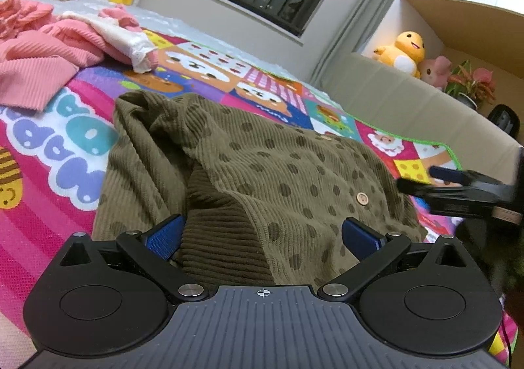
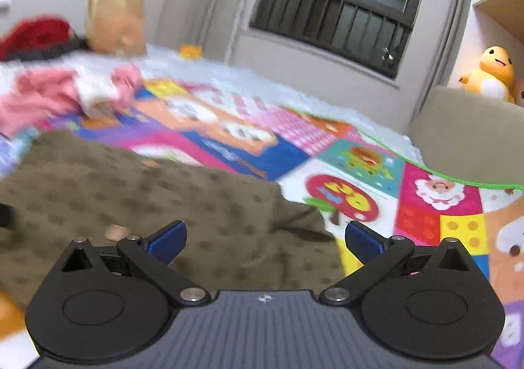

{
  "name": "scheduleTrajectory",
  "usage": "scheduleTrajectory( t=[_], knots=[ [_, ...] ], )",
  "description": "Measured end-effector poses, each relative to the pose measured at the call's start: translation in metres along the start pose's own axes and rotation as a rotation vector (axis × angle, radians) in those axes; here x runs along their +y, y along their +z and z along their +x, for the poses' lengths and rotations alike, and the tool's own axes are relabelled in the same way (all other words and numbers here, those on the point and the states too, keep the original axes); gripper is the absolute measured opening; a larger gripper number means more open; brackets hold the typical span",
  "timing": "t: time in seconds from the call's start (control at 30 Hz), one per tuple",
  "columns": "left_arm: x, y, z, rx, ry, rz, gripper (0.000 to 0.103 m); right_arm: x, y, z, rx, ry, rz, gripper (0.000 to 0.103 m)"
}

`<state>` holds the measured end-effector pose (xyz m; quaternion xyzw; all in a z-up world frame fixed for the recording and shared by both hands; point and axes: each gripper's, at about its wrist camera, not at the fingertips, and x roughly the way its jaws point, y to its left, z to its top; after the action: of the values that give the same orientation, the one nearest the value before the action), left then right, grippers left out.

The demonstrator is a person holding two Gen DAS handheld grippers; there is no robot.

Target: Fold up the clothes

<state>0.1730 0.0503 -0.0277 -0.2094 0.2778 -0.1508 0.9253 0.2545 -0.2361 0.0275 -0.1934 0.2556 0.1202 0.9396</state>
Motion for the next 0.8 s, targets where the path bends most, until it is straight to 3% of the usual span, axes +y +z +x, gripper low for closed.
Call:
scheduleTrajectory(
  t=[0.07,0.23,0.43,0.6,0.67,0.8],
  knots=[
    [0.001,0.000,0.000,-0.001,-0.004,-0.005,0.103,-0.005,-0.004,0.026,0.071,-0.014,-0.018,0.103],
    [0.002,0.000,-0.001,-0.003,-0.011,-0.014,0.103,-0.023,-0.022,0.050,0.108,0.047,0.101,0.103],
    [0.008,0.002,-0.005,-0.007,-0.035,-0.048,0.103,-0.016,-0.018,0.046,0.107,0.011,0.052,0.103],
    [0.021,0.017,-0.036,0.009,-0.139,-0.174,0.103,-0.042,0.010,0.030,0.050,0.080,0.102,0.103],
    [0.020,0.022,-0.052,0.016,-0.281,-0.235,0.103,-0.054,0.019,0.038,0.048,0.108,0.158,0.103],
    [-0.007,0.006,-0.026,0.156,-0.386,-0.259,0.103,-0.074,0.036,0.063,0.057,0.163,0.264,0.103]
  ],
)
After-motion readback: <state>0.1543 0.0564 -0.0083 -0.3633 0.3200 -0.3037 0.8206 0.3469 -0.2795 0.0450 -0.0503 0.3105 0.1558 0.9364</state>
